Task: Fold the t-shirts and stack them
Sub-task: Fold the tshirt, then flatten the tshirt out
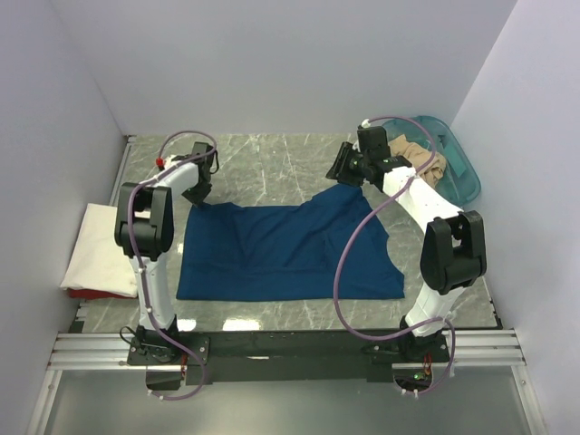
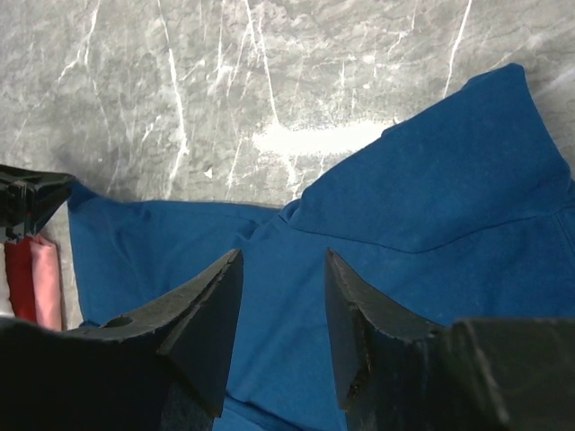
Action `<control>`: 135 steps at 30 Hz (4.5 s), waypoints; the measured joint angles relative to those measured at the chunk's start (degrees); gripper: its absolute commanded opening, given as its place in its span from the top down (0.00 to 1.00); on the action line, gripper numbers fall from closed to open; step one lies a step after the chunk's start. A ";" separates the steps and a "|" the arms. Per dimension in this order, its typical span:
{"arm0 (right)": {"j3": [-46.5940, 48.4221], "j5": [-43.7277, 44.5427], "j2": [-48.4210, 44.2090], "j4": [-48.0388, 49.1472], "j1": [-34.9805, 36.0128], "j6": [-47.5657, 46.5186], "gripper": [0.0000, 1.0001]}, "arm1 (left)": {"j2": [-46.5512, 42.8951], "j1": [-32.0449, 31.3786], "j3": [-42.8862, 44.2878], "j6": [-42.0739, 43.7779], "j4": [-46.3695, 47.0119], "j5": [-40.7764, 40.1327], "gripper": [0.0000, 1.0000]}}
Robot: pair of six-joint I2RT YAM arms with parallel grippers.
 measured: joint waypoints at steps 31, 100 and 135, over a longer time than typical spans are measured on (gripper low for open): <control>9.46 8.61 13.99 -3.30 -7.85 -4.74 0.45 | -18.14 0.00 -14.84 2.82 5.70 1.68 0.99; -3.91 3.41 -2.54 -4.39 -14.29 2.69 0.32 | -31.19 8.22 -23.15 7.34 16.50 13.73 0.41; -55.52 11.28 -38.51 1.84 -19.58 15.21 0.35 | -57.94 4.07 -60.48 -4.70 12.24 10.73 0.43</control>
